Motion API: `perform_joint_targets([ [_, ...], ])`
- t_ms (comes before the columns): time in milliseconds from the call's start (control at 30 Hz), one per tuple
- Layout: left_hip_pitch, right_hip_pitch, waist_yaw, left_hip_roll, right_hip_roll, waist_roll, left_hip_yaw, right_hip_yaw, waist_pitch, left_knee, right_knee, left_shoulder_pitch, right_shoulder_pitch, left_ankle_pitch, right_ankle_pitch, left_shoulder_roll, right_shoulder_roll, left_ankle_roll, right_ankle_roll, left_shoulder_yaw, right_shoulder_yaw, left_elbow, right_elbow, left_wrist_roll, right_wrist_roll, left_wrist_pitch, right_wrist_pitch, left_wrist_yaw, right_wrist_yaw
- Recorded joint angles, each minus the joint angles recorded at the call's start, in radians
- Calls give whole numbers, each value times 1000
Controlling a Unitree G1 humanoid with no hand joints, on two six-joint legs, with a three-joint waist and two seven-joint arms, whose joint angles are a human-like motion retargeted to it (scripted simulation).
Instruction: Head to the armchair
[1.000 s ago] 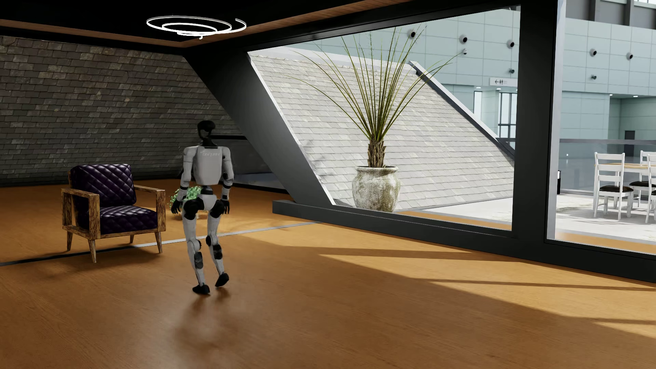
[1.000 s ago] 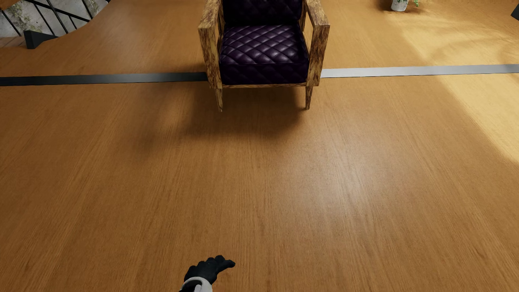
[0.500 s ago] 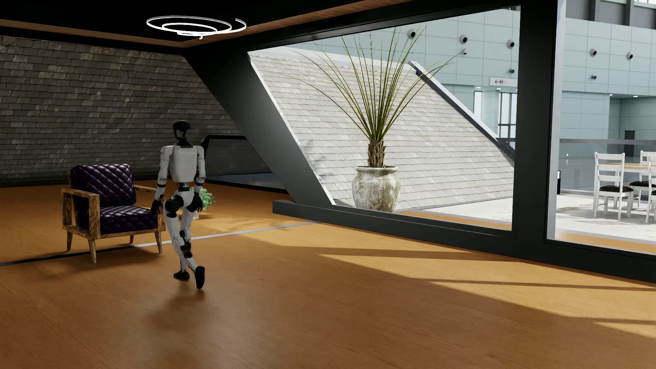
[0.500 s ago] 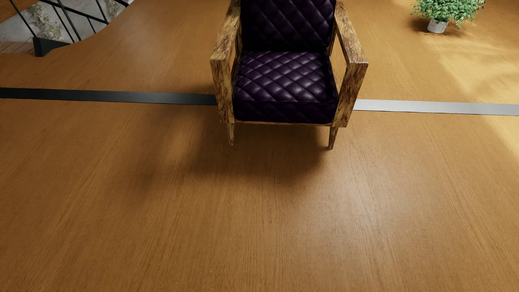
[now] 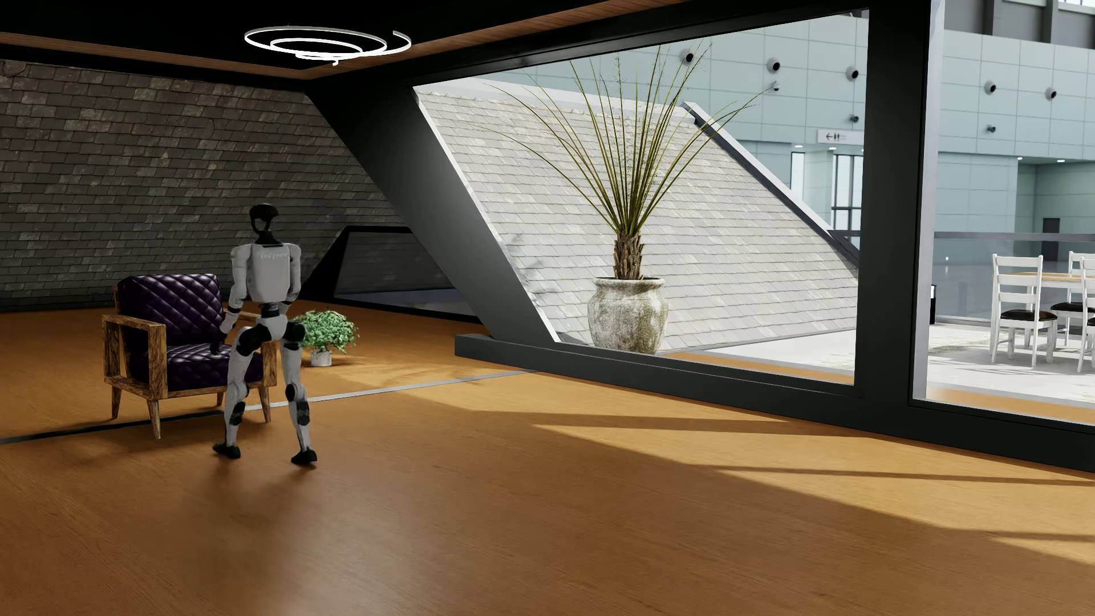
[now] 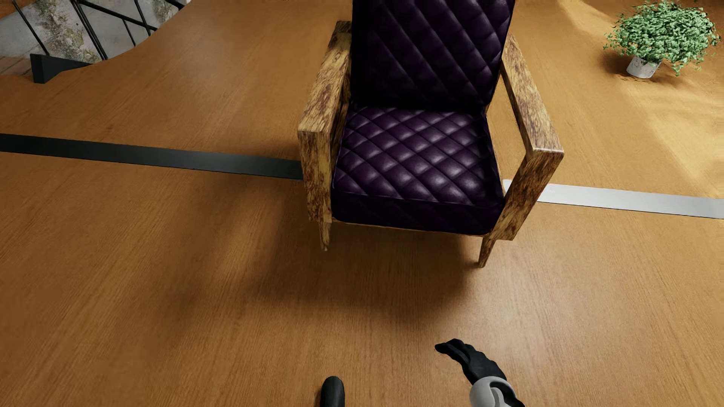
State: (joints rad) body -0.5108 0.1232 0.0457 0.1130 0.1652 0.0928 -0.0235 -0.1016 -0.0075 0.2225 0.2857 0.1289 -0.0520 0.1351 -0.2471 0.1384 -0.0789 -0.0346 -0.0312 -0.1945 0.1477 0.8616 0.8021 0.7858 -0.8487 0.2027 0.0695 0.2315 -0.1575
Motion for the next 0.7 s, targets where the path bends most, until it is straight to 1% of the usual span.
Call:
perform_joint_targets([
  [33, 23, 27, 3, -2, -13, -8, 12, 18, -3, 22, 15, 8, 13, 47, 23, -26, 1, -12, 5, 9, -2, 20, 3, 12, 5, 25, 9, 13, -5],
  [67, 48, 40, 5, -7, -33, -22, 32, 30, -8, 30, 38, 8, 32, 54, 65, -50, 5, -25, 5, 13, -13, 50, 15, 28, 12, 57, 27, 20, -12],
  [100, 75, 38, 6, -16, -57, -39, 52, 37, -14, 33, 75, 3, 56, 29, 121, -71, 10, -29, 1, 15, -25, 83, 32, 43, 17, 88, 50, 20, -11],
  [133, 99, 15, 6, -26, -83, -56, 75, 44, -19, 34, 137, -6, 77, 3, 194, -87, 12, -29, -3, 18, -27, 107, 49, 52, 17, 107, 66, 13, 12],
  [167, 117, -30, 5, -32, -107, -72, 99, 50, -21, 38, 231, -17, 94, -20, 263, -96, 4, -21, 19, 19, -11, 118, 59, 56, 8, 106, 66, -2, 56],
  [200, 126, -93, 5, -37, -144, -86, 123, 22, -19, 53, 356, -32, 107, -46, 326, -97, -17, -10, 48, 11, 20, 120, 58, 60, -9, 83, 46, -23, 107],
  [233, 126, -165, 3, -44, -199, -100, 146, -18, -14, 82, 498, -51, 119, -76, 383, -94, -49, 3, 103, -6, 53, 116, 45, 66, -31, 45, 19, -49, 145],
  [267, 128, -239, -1, -56, -273, -115, 169, -65, -9, 109, 636, -74, 130, -104, 427, -86, -79, 16, 142, -29, 71, 110, 26, 73, -46, 3, 1, -78, 158],
  [300, 138, -306, -9, -70, -342, -132, 189, -102, -4, 123, 751, -100, 148, -126, 424, -67, -96, 28, 158, -52, 66, 110, 4, 83, -47, -43, 3, -106, 148],
  [333, 152, -372, -17, -84, -370, -148, 204, -107, 0, 131, 837, -137, 162, -146, 366, -50, -93, 35, 147, -75, 44, 116, -9, 99, -34, -70, 27, -127, 120],
  [367, 167, -427, -23, -95, -379, -160, 215, -106, 2, 138, 881, -175, 178, -165, 335, -32, -85, 40, 172, -94, 11, 122, -19, 118, -10, -81, 52, -138, 89],
  [400, 182, -464, -27, -102, -395, -168, 222, -119, 3, 146, 884, -217, 197, -182, 318, -20, -74, 44, 195, -106, -22, 130, -34, 135, 13, -76, 69, -138, 65],
  [433, 194, -483, -31, -106, -429, -174, 226, -153, 3, 155, 851, -254, 212, -199, 291, -9, -66, 47, 193, -107, -44, 134, -47, 143, 30, -65, 76, -129, 53],
  [500, 223, -486, -41, -107, -480, -179, 226, -227, 1, 159, 697, -313, 229, -225, 220, 4, -59, 50, 190, -79, -53, 127, -66, 129, 35, -44, 68, -100, 58],
  [533, 239, -477, -45, -106, -489, -178, 226, -253, -1, 154, 588, -334, 233, -234, 186, 8, -59, 51, 181, -63, -50, 116, -72, 115, 28, -43, 65, -85, 68],
  [567, 256, -463, -47, -104, -487, -176, 227, -265, -3, 145, 465, -347, 227, -241, 171, 16, -56, 51, 193, -50, -49, 97, -69, 100, 25, -50, 64, -74, 75],
  [600, 273, -443, -47, -100, -487, -173, 230, -287, -7, 131, 337, -356, 220, -245, 169, 24, -50, 50, 199, -46, -51, 78, -64, 87, 23, -59, 64, -64, 79],
  [667, 300, -393, -41, -89, -507, -166, 245, -384, -16, 101, 104, -357, 197, -248, 227, 40, -36, 45, 205, -52, -44, 41, -49, 69, 9, -77, 65, -48, 78],
  [700, 313, -369, -36, -82, -521, -163, 256, -467, -21, 83, 11, -349, 183, -248, 262, 48, -29, 40, 169, -58, -34, 29, -42, 60, -2, -82, 63, -44, 80],
])
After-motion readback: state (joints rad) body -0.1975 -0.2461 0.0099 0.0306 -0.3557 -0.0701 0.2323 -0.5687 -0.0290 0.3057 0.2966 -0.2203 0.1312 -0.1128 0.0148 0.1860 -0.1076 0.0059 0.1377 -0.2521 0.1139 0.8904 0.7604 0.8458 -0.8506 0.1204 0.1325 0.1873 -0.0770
